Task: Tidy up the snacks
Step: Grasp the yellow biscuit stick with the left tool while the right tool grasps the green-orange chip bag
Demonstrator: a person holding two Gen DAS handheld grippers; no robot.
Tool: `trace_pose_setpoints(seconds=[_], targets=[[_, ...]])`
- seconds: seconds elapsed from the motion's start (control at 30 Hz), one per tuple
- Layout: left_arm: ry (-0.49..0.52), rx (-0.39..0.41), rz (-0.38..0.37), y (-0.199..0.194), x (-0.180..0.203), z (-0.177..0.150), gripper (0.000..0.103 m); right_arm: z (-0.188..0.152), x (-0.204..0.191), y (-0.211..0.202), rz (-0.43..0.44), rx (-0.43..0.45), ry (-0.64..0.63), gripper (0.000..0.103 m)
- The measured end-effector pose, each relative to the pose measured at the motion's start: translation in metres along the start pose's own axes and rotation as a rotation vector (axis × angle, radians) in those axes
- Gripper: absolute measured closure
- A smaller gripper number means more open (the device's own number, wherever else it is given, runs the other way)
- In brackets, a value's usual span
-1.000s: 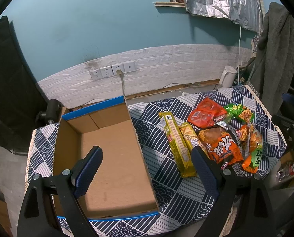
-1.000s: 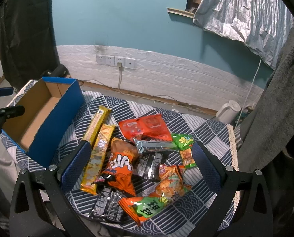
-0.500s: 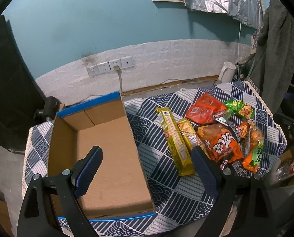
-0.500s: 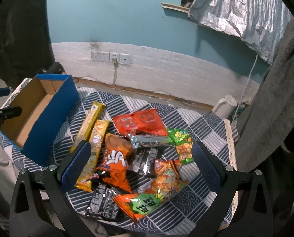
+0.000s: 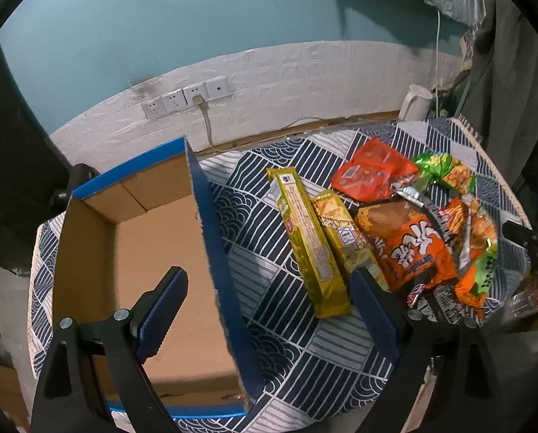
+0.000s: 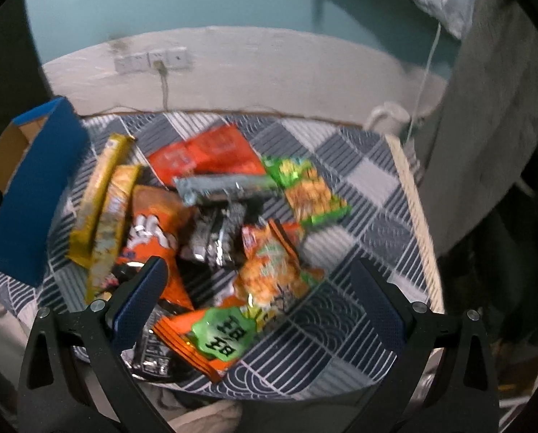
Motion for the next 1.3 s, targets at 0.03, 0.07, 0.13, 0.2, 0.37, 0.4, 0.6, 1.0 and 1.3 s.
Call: trace_pose_setpoints(seconds=[0.03, 0.07, 0.13, 0.2, 0.37, 0.4, 0.6, 1.0, 1.3], targets=[[-0.002, -0.005, -0.003, 0.005, 0.002, -0.001, 0.010, -0.004, 0.001, 0.005, 0.006, -0.019, 0.012, 0.003], [-0.005, -0.010, -0.007, 0.009, 0.002, -0.002, 0.010, -0.007, 0.001, 0.008, 0.013, -0.033, 0.022, 0.003], [-0.016, -0.023, -0.017, 0.016, 0.003, -0.004, 0.010, -0.013, 0.003, 0.017, 0.027, -0.067, 0.048, 0.003], [-0.031, -0.034, -0.024, 0.024, 0.003, -0.005, 0.010, -0.017, 0.004, 0.025, 0.033, -0.094, 0.065, 0.003], [-0.052, -0.067, -0.052, 0.042, 0.006, -0.010, 0.010, -0.026, 0.001, 0.040, 0.062, -0.147, 0.091, 0.003], [-0.053, -0.069, -0.052, 0.042, 0.006, -0.011, 0.010, -0.027, 0.000, 0.044, 0.068, -0.162, 0.097, 0.003], [-0.067, -0.090, -0.070, 0.055, 0.006, -0.009, 0.010, -0.041, -0.004, 0.071, 0.100, -0.255, 0.156, 0.003], [-0.088, -0.140, -0.087, 0.086, 0.008, -0.010, 0.010, -0.046, -0.017, 0.096, 0.155, -0.296, 0.165, 0.036], [-0.094, -0.138, -0.083, 0.097, 0.009, 0.001, 0.010, -0.038, -0.003, 0.079, 0.149, -0.241, 0.105, 0.059]])
Point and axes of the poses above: each gripper's, at about its wrist camera, not at the fingertips, and y roughly the way its jaws point, x to its right, z to its top, the point moved 7 cm from there along y, roughly the way its jaws point, and after that the axes turned 15 degrees about -z, right-handed, at the moved point
